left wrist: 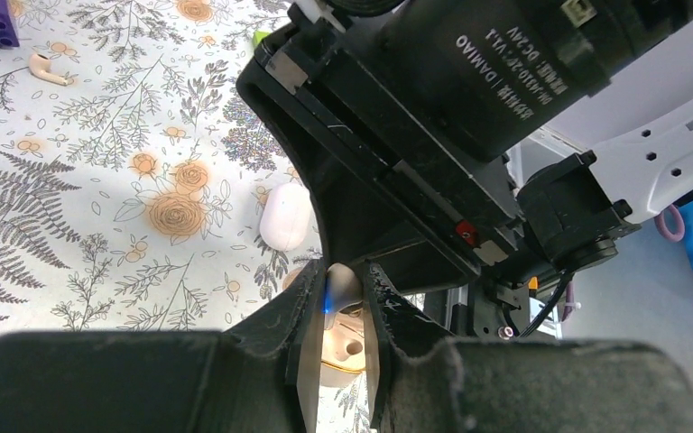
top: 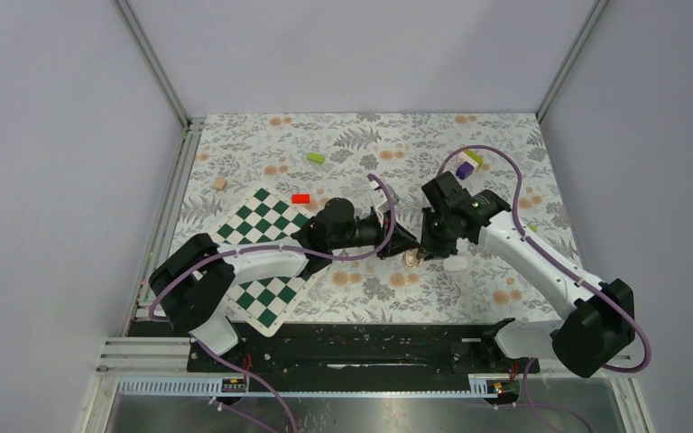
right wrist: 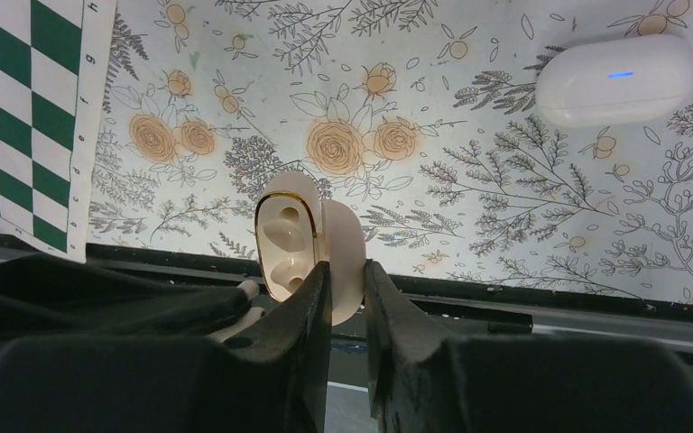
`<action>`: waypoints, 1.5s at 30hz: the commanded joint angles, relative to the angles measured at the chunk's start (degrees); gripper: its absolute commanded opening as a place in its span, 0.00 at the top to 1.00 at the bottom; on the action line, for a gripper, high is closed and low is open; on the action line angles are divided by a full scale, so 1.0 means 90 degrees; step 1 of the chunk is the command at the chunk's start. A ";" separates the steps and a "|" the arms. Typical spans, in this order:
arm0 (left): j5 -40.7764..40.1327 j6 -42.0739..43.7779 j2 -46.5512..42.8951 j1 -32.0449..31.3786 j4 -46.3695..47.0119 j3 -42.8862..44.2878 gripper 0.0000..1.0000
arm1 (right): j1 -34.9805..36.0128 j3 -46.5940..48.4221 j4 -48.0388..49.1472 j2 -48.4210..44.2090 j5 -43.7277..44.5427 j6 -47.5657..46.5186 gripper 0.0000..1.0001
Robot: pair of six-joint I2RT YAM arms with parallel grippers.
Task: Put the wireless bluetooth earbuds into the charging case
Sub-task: Insert the left earbud into the left side groove of the charging case.
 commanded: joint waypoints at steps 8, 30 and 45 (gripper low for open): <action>-0.0245 0.0096 0.0168 -0.0038 0.0351 0.0037 1.00 | 0.0255 0.0490 -0.0252 0.0156 0.0194 -0.0085 1.00; -0.0253 0.0390 0.0374 -0.0125 0.0100 0.0043 1.00 | 0.0301 0.0620 -0.0214 0.0074 0.0076 -0.0056 1.00; -0.0853 0.0312 0.0199 -0.0203 0.0358 -0.0184 1.00 | 0.0301 0.0458 0.0134 0.0021 -0.0139 0.0124 1.00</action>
